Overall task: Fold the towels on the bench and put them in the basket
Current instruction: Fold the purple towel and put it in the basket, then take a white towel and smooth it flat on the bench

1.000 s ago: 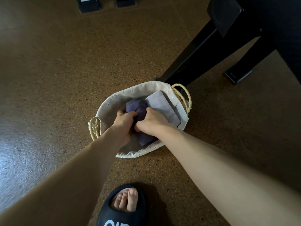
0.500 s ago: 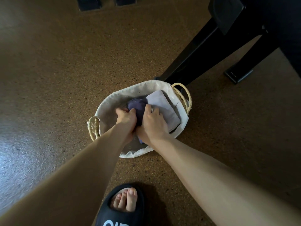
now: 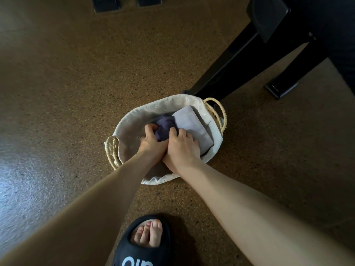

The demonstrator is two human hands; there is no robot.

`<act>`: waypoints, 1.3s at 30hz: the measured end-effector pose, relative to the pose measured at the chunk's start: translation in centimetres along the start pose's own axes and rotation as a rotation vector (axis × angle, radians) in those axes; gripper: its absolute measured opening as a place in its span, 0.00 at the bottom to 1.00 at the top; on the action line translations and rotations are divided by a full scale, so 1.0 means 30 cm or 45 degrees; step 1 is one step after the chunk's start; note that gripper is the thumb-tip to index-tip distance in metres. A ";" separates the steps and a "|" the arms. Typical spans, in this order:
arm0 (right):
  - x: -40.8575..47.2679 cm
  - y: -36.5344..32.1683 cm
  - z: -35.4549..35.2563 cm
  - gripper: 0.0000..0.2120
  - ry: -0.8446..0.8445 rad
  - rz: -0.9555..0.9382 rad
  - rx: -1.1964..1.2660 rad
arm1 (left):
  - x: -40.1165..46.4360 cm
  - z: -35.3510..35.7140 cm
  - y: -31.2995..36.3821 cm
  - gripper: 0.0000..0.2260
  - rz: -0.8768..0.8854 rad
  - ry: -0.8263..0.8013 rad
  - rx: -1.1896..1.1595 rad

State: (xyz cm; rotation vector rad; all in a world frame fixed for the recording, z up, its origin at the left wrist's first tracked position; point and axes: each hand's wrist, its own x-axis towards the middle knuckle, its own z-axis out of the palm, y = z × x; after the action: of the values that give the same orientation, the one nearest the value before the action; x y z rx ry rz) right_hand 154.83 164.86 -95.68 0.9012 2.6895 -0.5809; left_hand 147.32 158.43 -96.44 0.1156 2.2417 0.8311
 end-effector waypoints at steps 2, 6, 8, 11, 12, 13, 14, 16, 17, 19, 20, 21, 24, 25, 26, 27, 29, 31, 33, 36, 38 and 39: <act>0.008 0.000 -0.005 0.29 -0.036 -0.007 -0.001 | -0.004 0.006 -0.002 0.29 0.021 -0.001 0.085; -0.015 0.005 0.005 0.31 -0.029 -0.052 -0.005 | 0.001 0.004 0.013 0.30 0.002 -0.026 0.273; -0.035 0.008 -0.002 0.33 -0.050 -0.054 -0.005 | -0.008 0.005 0.021 0.33 0.001 -0.042 0.378; -0.081 0.010 -0.048 0.33 -0.129 -0.057 -0.008 | -0.049 0.002 0.039 0.38 0.001 -0.072 0.500; -0.101 0.009 -0.074 0.32 -0.136 -0.063 -0.011 | -0.068 -0.007 0.045 0.41 -0.007 -0.079 0.537; -0.124 0.007 -0.104 0.30 -0.124 -0.066 -0.016 | -0.091 -0.018 0.051 0.42 -0.011 -0.076 0.579; -0.152 0.008 -0.138 0.29 -0.097 -0.069 -0.026 | -0.117 -0.029 0.062 0.42 0.017 -0.080 0.641; -0.220 0.006 -0.223 0.25 -0.044 -0.088 -0.070 | -0.193 -0.065 0.106 0.38 0.166 -0.110 0.758; -0.256 -0.001 -0.272 0.24 -0.040 -0.099 -0.106 | -0.242 -0.088 0.136 0.35 0.248 -0.131 0.773; -0.327 -0.030 -0.386 0.21 -0.070 -0.096 -0.160 | -0.352 -0.148 0.195 0.27 0.367 -0.174 0.846; -0.362 -0.045 -0.446 0.21 -0.082 -0.083 -0.167 | -0.412 -0.178 0.223 0.26 0.422 -0.190 0.904; -0.402 -0.060 -0.509 0.21 -0.080 -0.072 -0.167 | -0.474 -0.208 0.249 0.29 0.447 -0.198 0.928; -0.544 -0.072 -0.691 0.18 0.031 -0.091 -0.157 | -0.667 -0.287 0.341 0.38 0.458 -0.183 0.943; -0.603 -0.063 -0.749 0.17 0.093 -0.096 -0.123 | -0.741 -0.311 0.377 0.37 0.489 -0.170 0.942; -0.667 -0.048 -0.807 0.16 0.157 -0.093 -0.087 | -0.810 -0.326 0.413 0.34 0.530 -0.163 0.918; -0.732 -0.028 -0.861 0.14 0.223 -0.087 -0.061 | -0.888 -0.338 0.449 0.32 0.586 -0.167 0.897; -0.873 0.026 -0.961 0.11 0.346 -0.038 0.001 | -1.054 -0.343 0.514 0.29 0.695 -0.202 0.868; -1.009 0.097 -1.044 0.09 0.439 0.032 0.085 | -1.218 -0.315 0.563 0.28 0.794 -0.267 0.868; -1.153 0.192 -1.110 0.08 0.517 0.115 0.161 | -1.393 -0.256 0.606 0.25 0.927 -0.353 0.846; -1.360 0.353 -1.169 0.10 0.572 0.298 0.159 | -1.633 -0.123 0.647 0.22 1.149 -0.455 0.843; -1.495 0.455 -1.184 0.09 0.570 0.433 0.167 | -1.766 -0.018 0.655 0.21 1.305 -0.512 0.894; -1.559 0.502 -1.187 0.08 0.553 0.495 0.168 | -1.826 0.031 0.653 0.21 1.359 -0.553 0.915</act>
State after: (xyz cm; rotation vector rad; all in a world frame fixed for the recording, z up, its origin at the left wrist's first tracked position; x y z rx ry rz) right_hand 196.89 167.28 -52.00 1.7089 2.7324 -0.5260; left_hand 184.78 157.10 -51.95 1.7433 1.8462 0.3560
